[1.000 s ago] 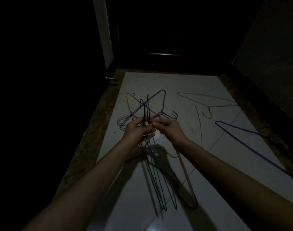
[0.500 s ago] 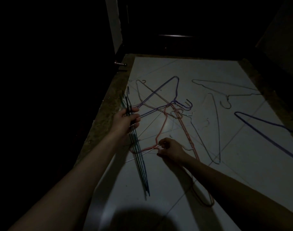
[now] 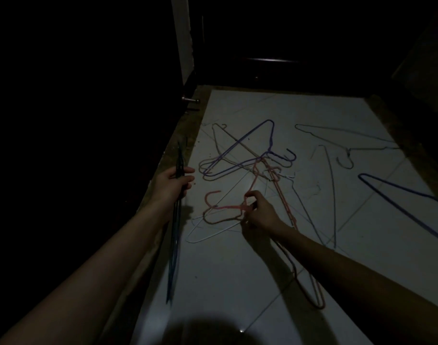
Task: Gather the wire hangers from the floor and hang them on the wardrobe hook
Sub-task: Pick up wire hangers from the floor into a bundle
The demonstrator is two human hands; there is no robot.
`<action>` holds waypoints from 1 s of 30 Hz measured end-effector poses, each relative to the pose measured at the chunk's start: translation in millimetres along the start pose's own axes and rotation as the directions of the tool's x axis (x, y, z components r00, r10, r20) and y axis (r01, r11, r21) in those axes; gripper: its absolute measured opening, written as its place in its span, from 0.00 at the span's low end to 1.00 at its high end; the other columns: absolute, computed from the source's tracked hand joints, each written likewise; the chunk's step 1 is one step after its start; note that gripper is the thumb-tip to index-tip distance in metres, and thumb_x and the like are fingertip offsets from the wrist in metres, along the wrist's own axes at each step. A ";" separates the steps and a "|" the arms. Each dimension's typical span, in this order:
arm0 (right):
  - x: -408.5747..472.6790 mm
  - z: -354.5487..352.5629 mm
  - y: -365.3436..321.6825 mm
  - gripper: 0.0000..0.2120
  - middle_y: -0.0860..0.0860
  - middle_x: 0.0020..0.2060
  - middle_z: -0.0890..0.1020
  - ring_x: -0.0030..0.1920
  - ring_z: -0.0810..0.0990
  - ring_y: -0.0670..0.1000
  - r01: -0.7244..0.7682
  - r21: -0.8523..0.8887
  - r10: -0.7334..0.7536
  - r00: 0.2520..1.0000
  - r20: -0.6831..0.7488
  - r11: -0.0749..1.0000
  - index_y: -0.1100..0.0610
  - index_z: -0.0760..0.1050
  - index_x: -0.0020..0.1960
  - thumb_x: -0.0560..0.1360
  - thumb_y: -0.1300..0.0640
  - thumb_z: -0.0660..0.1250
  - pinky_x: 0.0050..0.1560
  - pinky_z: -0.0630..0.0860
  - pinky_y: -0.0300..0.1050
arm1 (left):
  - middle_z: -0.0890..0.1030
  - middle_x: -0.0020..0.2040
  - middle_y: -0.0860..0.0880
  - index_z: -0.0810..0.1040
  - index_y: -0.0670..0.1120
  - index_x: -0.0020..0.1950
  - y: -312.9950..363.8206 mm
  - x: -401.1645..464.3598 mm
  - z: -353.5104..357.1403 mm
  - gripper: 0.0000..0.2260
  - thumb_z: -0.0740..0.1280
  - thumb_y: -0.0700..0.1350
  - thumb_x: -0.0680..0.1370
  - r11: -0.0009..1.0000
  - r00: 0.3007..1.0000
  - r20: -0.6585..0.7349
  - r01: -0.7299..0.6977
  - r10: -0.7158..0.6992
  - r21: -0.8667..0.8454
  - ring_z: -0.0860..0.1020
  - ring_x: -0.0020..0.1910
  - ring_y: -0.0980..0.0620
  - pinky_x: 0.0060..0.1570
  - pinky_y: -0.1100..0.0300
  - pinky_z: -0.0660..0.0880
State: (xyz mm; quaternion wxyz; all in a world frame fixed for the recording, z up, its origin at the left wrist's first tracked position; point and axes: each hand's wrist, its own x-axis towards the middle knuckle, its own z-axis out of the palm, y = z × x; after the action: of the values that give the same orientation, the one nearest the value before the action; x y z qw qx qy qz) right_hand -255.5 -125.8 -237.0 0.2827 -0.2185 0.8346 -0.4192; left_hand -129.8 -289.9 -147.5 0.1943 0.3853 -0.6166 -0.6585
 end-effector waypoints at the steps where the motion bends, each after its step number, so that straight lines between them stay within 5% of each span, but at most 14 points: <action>1: -1.1 -5.9 -5.0 0.16 0.57 0.42 0.76 0.39 0.78 0.54 0.015 0.006 -0.015 1.000 0.001 1.000 0.54 0.66 0.64 0.78 0.65 0.59 0.35 0.77 0.46 | 0.74 0.33 0.47 0.76 0.46 0.40 1.1 -1.1 0.9 0.10 0.63 0.32 0.77 1.000 1.000 0.001 -0.005 0.005 0.009 0.71 0.31 0.55 0.32 0.64 0.66; 9: -19.3 -64.2 -36.5 0.05 0.51 0.36 0.74 0.32 0.71 0.46 0.159 0.018 -0.152 0.970 -0.190 0.987 0.60 0.75 0.51 0.76 0.64 0.64 0.22 0.65 0.27 | 0.73 0.32 0.47 0.75 0.45 0.39 16.6 -15.0 24.1 0.11 0.64 0.31 0.76 0.999 0.999 0.042 0.008 -0.007 -0.040 0.71 0.19 0.63 0.20 0.71 0.64; 15: -33.5 -117.9 -58.4 0.04 0.53 0.38 0.77 0.35 0.74 0.50 0.230 0.012 -0.204 0.885 -0.419 0.973 0.58 0.76 0.46 0.77 0.63 0.62 0.35 0.69 0.40 | 0.74 0.35 0.46 0.75 0.46 0.39 25.6 -29.3 49.4 0.11 0.64 0.31 0.76 0.998 0.996 0.084 -0.019 0.023 -0.052 0.71 0.30 0.55 0.21 0.72 0.65; 20: -51.5 -142.1 -64.3 0.03 0.54 0.39 0.78 0.33 0.74 0.47 0.225 0.002 -0.205 0.893 -0.400 0.974 0.61 0.76 0.48 0.75 0.65 0.64 0.32 0.70 0.37 | 0.75 0.35 0.46 0.76 0.46 0.40 31.0 -38.1 65.6 0.10 0.64 0.32 0.75 0.999 0.992 0.116 -0.048 0.050 -0.026 0.71 0.32 0.54 0.22 0.72 0.66; 24: -57.6 -159.3 -66.1 0.03 0.52 0.42 0.81 0.42 0.77 0.48 0.236 -0.116 -0.262 0.891 -0.372 0.965 0.62 0.79 0.47 0.74 0.65 0.67 0.41 0.71 0.37 | 0.75 0.35 0.47 0.78 0.45 0.43 42.4 -41.5 70.6 0.08 0.64 0.32 0.75 0.998 0.983 0.171 -0.062 0.060 0.005 0.72 0.32 0.54 0.28 0.67 0.68; 30: -68.3 -183.1 -69.9 0.04 0.50 0.43 0.80 0.40 0.75 0.43 0.235 -0.287 -0.315 0.909 -0.274 0.929 0.55 0.79 0.43 0.73 0.63 0.68 0.40 0.69 0.35 | 0.76 0.35 0.46 0.77 0.45 0.42 53.9 -44.8 68.3 0.09 0.63 0.32 0.76 0.995 0.985 0.153 -0.085 0.076 0.055 0.73 0.32 0.53 0.28 0.67 0.69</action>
State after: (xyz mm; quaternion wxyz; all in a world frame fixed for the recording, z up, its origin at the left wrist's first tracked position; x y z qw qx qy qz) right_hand -315.6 -17.9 -70.2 0.0538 -0.2985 0.8751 -0.3771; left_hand -164.6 -220.8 -87.6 0.1618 0.3151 -0.6645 -0.6580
